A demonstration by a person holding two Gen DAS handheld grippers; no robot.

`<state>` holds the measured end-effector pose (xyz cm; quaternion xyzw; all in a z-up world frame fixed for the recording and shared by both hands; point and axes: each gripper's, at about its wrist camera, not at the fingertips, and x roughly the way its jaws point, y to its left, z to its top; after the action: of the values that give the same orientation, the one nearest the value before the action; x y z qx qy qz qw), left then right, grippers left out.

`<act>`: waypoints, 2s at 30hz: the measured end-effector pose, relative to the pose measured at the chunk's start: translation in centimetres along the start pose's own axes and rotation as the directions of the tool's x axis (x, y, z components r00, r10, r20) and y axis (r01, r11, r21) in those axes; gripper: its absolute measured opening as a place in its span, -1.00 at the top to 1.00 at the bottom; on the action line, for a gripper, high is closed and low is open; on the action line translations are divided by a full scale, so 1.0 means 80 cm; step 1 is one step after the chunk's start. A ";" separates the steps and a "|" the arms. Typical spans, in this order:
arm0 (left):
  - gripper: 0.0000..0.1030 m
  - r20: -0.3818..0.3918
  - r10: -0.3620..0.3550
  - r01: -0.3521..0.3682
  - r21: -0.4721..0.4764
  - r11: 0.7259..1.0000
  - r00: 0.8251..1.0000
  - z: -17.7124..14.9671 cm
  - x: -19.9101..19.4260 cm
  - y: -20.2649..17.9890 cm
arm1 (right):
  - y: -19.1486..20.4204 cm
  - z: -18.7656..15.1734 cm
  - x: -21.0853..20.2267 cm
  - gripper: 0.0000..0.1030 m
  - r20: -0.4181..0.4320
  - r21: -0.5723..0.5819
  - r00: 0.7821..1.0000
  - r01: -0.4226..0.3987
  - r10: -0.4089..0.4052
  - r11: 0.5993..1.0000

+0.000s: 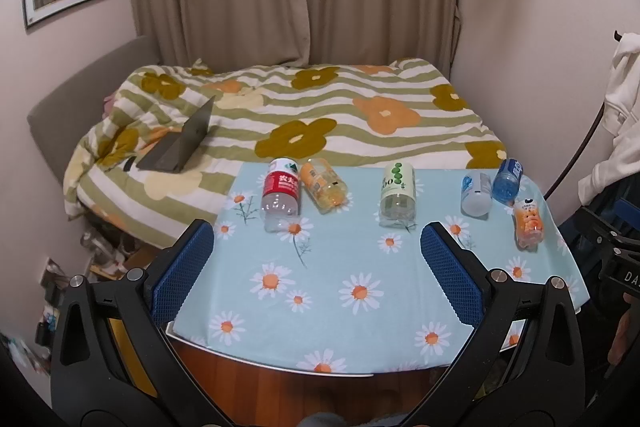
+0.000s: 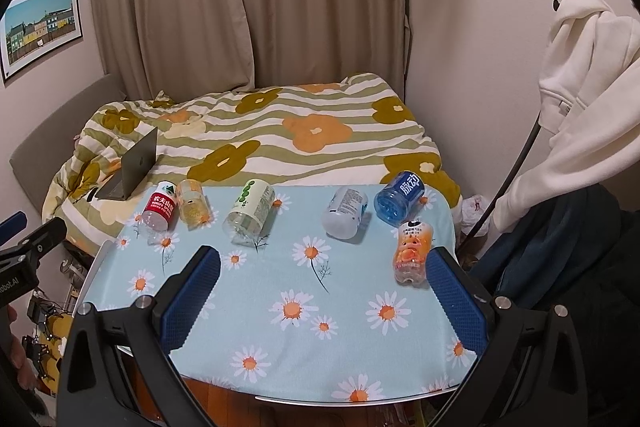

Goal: Flip cup upright

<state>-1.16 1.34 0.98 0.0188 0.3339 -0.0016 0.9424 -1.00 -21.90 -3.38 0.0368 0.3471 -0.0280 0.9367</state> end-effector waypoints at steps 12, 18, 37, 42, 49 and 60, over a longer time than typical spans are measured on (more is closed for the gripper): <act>-1.00 0.000 -0.001 0.001 -0.003 1.000 1.000 -0.001 0.000 0.000 | 0.002 0.001 -0.001 -0.99 0.001 0.001 1.000 0.000 0.000 1.000; -1.00 -0.001 0.000 0.000 -0.004 1.000 1.000 -0.001 0.000 0.000 | 0.002 0.001 0.000 -0.99 0.001 0.001 1.000 0.000 0.000 1.000; -1.00 0.000 0.009 -0.009 -0.024 1.000 1.000 0.000 -0.005 0.004 | -0.001 0.004 -0.001 -0.99 0.003 0.001 1.000 -0.004 0.004 1.000; -1.00 -0.006 0.019 -0.019 -0.035 0.999 1.000 0.006 -0.009 -0.003 | -0.001 0.006 -0.002 -0.99 0.002 -0.001 1.000 -0.006 0.006 1.000; -1.00 -0.032 0.041 -0.043 -0.079 0.996 0.999 0.025 0.001 -0.016 | -0.008 0.013 -0.001 -0.99 -0.015 -0.021 0.999 -0.037 0.037 0.999; -1.00 -0.105 0.108 -0.124 -0.155 0.980 0.989 0.062 0.066 -0.016 | -0.034 0.040 0.060 -0.99 -0.075 -0.089 0.990 -0.126 0.120 0.988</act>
<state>6.04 -0.06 1.44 -0.0381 0.3765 0.0813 0.9221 4.54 -25.03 -4.21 0.0151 0.3775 0.0475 0.9247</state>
